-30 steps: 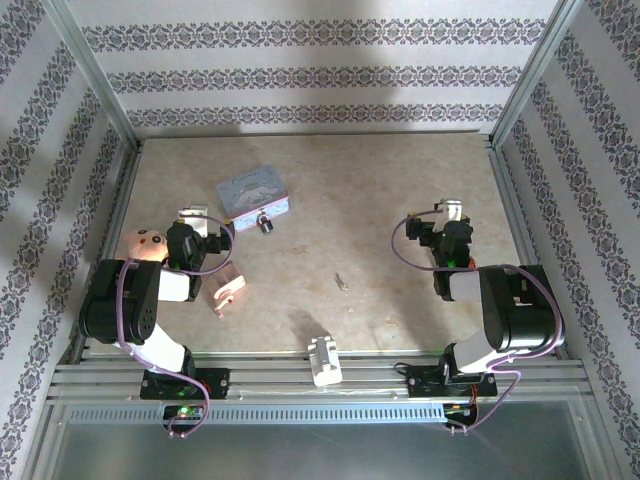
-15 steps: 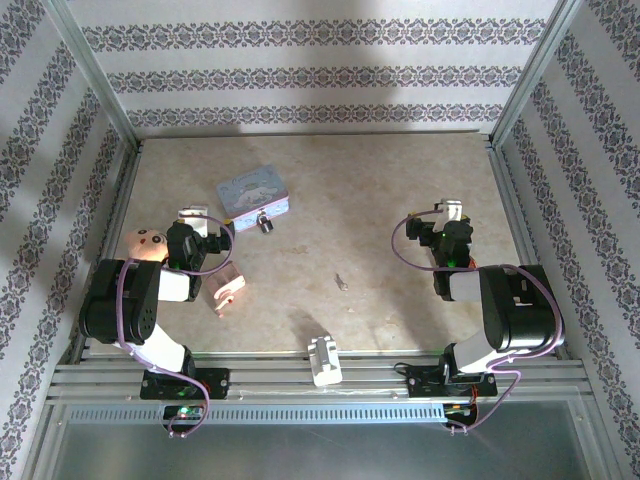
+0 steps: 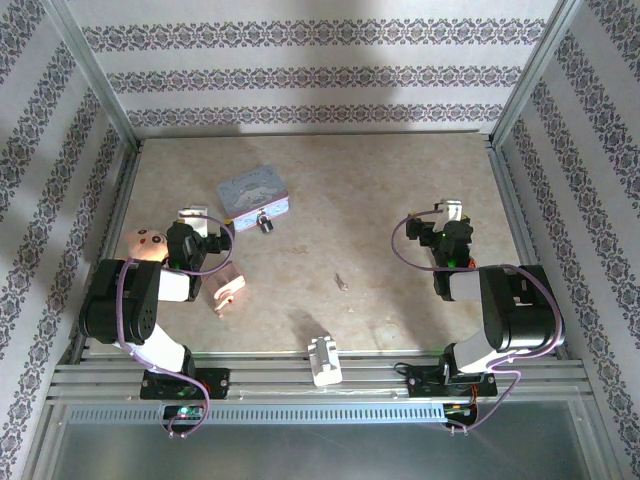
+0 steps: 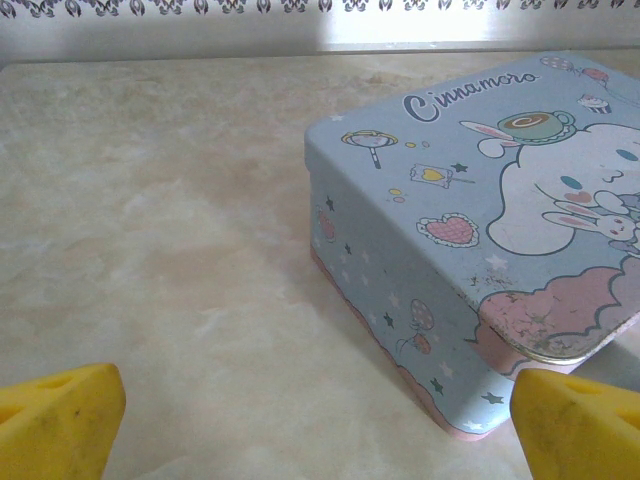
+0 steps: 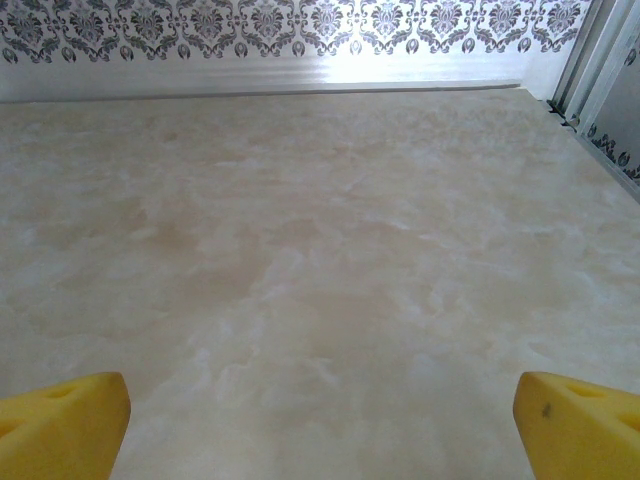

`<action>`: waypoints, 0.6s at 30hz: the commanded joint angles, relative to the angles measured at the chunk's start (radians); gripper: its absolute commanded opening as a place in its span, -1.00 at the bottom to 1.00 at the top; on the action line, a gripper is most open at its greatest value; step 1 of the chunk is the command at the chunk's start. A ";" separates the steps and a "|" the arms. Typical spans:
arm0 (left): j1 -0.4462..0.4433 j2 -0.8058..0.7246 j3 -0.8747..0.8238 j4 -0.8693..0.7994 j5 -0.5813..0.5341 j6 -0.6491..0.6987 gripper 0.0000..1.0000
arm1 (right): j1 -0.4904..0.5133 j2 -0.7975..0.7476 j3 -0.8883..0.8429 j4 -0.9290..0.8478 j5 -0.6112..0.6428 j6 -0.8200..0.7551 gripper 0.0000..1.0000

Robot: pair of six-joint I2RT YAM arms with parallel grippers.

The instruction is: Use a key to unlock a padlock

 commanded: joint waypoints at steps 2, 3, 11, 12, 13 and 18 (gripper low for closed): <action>-0.003 -0.002 0.004 -0.005 -0.010 0.004 0.98 | 0.004 0.005 -0.002 0.028 0.016 -0.007 0.97; -0.003 -0.002 0.005 -0.006 -0.017 0.001 0.98 | 0.004 0.004 -0.002 0.028 0.015 -0.007 0.96; -0.003 -0.007 0.003 -0.006 -0.035 -0.010 0.98 | 0.004 0.003 -0.002 0.028 0.012 -0.007 0.96; -0.001 -0.017 0.001 -0.008 -0.047 -0.016 0.98 | 0.004 0.003 -0.002 0.027 0.013 -0.009 0.96; -0.002 -0.032 -0.001 -0.016 -0.058 -0.020 0.98 | 0.004 0.001 0.001 0.022 0.017 -0.007 0.96; -0.002 -0.141 0.027 -0.159 -0.080 -0.024 0.98 | 0.004 -0.056 0.009 -0.038 0.020 -0.007 0.96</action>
